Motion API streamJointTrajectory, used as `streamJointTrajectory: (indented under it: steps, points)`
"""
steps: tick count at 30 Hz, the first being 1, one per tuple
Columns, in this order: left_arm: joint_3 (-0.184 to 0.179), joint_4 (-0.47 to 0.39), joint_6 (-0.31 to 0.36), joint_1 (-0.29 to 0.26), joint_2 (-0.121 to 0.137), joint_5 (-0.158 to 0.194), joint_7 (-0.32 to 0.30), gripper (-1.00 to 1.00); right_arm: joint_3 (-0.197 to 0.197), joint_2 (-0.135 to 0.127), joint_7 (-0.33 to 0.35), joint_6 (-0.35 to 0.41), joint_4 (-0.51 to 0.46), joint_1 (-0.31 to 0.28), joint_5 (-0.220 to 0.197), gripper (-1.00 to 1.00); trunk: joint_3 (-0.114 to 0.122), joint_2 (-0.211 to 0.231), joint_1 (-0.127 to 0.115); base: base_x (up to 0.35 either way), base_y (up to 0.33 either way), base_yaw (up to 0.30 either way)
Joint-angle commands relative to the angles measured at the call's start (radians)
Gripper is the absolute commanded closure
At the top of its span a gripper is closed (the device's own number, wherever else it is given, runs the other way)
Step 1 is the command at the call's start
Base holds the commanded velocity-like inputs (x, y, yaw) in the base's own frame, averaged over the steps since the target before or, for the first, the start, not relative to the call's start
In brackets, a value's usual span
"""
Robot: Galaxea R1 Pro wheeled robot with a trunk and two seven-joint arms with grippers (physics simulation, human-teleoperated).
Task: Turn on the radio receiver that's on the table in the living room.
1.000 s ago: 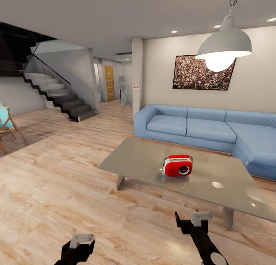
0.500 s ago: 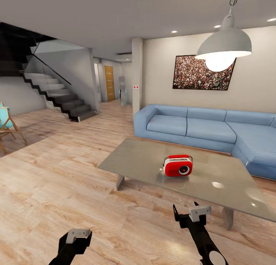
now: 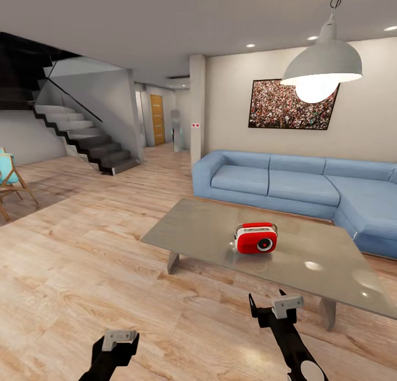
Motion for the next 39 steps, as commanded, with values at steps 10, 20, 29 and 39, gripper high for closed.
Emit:
streamJointTrajectory:
  steps: [10, 20, 29, 39]
  points:
    - [0.000, 0.003, 0.000, 0.000, -0.005, 0.000, -0.001, -1.00, 0.000, 0.000, 0.001, 0.000, 0.000, 0.000, 0.000, -1.00, 0.000, 0.000, 0.000, 0.000, 0.000, 0.000]
    - [0.001, 0.013, 0.000, 0.000, -0.006, 0.000, -0.001, -1.00, 0.001, 0.001, 0.002, 0.000, 0.000, 0.000, -0.001, -1.00, 0.000, 0.000, 0.000, 0.000, 0.000, 0.000]
    - [0.001, 0.014, 0.000, 0.000, -0.006, 0.000, -0.001, -1.00, 0.001, 0.001, 0.003, 0.000, 0.000, 0.000, -0.002, -1.00, 0.002, 0.000, 0.000, 0.000, 0.000, -0.094]
    - [0.001, 0.014, 0.000, 0.000, -0.006, 0.000, -0.001, -1.00, 0.000, 0.001, 0.003, 0.000, 0.000, 0.000, -0.002, -1.00, 0.009, 0.000, 0.000, 0.000, 0.000, -0.245]
